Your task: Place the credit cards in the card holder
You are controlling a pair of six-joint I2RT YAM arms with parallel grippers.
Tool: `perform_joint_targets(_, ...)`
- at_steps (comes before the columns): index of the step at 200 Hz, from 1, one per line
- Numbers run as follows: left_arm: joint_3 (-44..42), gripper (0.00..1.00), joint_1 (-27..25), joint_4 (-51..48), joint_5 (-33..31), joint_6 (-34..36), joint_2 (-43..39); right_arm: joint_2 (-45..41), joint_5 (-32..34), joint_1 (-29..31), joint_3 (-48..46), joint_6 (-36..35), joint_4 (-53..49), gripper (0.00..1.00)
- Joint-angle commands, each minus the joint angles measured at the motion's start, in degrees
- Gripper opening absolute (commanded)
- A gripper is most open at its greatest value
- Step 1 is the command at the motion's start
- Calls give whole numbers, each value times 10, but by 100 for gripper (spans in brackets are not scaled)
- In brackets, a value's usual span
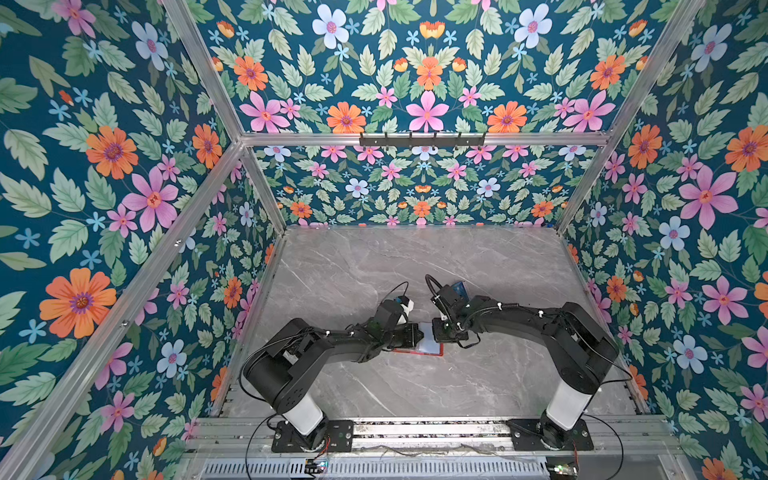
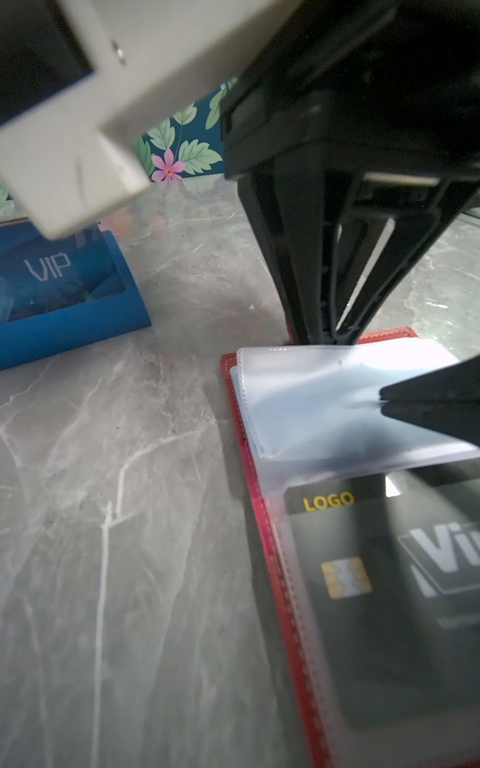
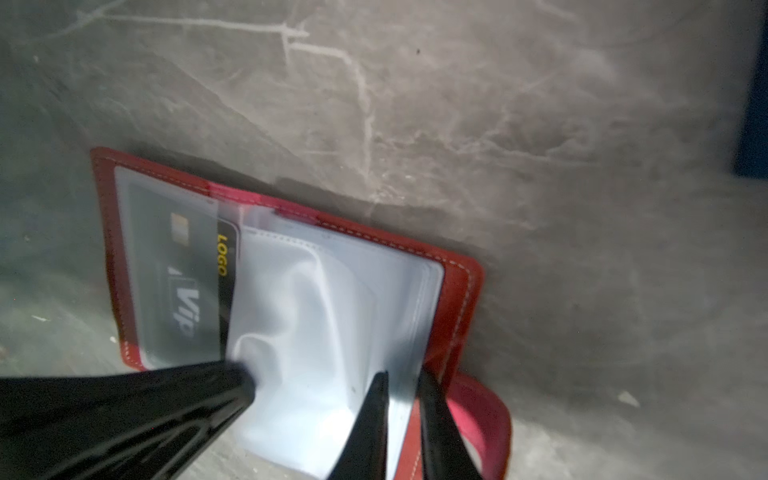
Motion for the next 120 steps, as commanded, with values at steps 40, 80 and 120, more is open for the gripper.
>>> perform_joint_targets(40,-6,0,1,13,-16,-1,-11,-29,3,-1,-13,15,12,8)
perform_joint_targets(80,-8,0,1,19,-15,-4,-10,-31,-11,-3,-21,26,27,4)
perform_joint_targets(120,-8,0,1,22,-13,-5,-10,-16,-23,-4,-19,29,38,3)
